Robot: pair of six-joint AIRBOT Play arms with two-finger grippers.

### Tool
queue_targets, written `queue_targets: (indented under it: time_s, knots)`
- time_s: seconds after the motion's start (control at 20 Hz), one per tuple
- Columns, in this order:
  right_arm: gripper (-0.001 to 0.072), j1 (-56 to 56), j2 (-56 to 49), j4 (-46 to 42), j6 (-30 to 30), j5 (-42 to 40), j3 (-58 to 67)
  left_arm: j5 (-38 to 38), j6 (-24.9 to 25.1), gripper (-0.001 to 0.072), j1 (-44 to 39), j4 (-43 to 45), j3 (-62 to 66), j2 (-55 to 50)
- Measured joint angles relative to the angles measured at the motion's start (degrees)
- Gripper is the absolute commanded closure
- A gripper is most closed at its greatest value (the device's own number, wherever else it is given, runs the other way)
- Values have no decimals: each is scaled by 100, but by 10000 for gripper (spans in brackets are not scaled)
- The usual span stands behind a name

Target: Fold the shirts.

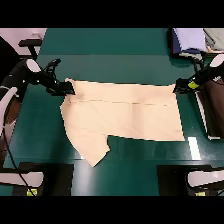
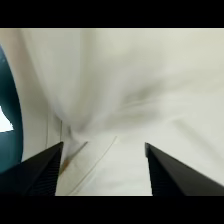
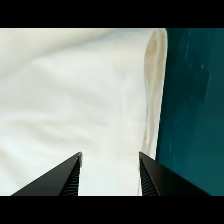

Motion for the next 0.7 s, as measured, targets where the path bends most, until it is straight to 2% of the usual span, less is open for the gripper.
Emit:
queue_targets:
  time_s: [0.15, 0.35, 0.5, 0.7]
  knots:
    - [291, -116, 682, -2, -37, 175, -496, -286, -107, 103, 9, 341, -579, 752]
    - [292, -282, 1657, 4, -57, 221, -1414, -487, -378, 103, 9, 431, -2122, 1969]
    - [292, -337, 2186, 9, -57, 48, -1934, -505, -527, 103, 4, 68, -3296, 2684]
    - [293, -363, 2540, 258, -57, -184, -2288, -229, -599, 104, -302, -463, -4385, 3071]
